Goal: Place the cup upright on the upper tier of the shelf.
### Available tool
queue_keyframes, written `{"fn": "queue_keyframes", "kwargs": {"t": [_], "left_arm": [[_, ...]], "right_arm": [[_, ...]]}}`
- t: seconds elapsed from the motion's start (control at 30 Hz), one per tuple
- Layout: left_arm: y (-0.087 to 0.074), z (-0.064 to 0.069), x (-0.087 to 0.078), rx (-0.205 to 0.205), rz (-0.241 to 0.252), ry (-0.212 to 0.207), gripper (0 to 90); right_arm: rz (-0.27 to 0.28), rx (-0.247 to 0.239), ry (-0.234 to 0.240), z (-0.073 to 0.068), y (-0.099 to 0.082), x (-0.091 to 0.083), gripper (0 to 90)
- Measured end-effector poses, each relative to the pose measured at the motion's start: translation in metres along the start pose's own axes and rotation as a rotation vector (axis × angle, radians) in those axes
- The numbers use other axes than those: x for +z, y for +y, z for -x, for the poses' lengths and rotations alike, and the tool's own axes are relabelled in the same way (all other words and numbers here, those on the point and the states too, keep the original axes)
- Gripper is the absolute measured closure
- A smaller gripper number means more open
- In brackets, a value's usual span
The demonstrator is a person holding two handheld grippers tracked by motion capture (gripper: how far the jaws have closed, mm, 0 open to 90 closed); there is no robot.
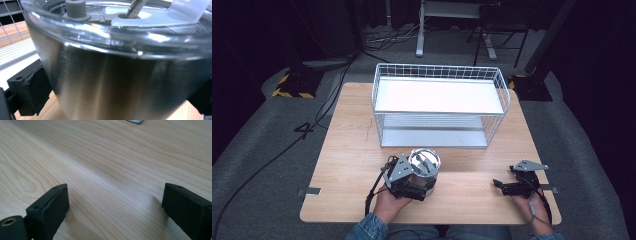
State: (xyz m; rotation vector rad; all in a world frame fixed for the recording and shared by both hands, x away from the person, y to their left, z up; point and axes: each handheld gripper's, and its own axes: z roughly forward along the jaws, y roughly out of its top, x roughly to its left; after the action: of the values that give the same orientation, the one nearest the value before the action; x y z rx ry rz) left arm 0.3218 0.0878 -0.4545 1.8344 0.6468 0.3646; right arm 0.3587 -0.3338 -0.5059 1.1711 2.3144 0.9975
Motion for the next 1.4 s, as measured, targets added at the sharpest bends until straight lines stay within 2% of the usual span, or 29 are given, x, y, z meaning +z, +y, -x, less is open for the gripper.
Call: {"fn": "queue_keyframes", "kwargs": {"t": [0.3, 0.63, 0.77, 0.93, 1.23, 1.4], "left_arm": [[-0.005, 0.001, 0.006, 0.001, 0.008, 0.010, 0.4], [-0.006, 0.002, 0.004, 0.011, 0.017, 0.019, 2.9], [-0.006, 0.002, 0.004, 0.011, 0.019, 0.022, 3.2], [-0.005, 0.002, 0.004, 0.009, 0.013, 0.025, 3.3], [0.002, 0.003, 0.001, 0.005, -0.028, 0.018, 3.5], [0.007, 0.003, -0.004, 0.013, -0.022, 0.014, 3.5]], "right_arm": [[0.001, 0.001, -0.001, 0.000, 0.000, 0.000, 8.2], [0.005, -0.001, 0.000, 0.000, 0.000, -0.001, 10.0], [0.014, -0.010, 0.006, 0.000, -0.001, -0.001, 14.5], [0.017, -0.016, 0.012, -0.001, -0.001, -0.002, 15.7], [0.016, -0.016, 0.013, -0.001, -0.001, -0.002, 15.6], [0.015, -0.016, 0.012, -0.001, -0.001, -0.002, 15.4]]}}
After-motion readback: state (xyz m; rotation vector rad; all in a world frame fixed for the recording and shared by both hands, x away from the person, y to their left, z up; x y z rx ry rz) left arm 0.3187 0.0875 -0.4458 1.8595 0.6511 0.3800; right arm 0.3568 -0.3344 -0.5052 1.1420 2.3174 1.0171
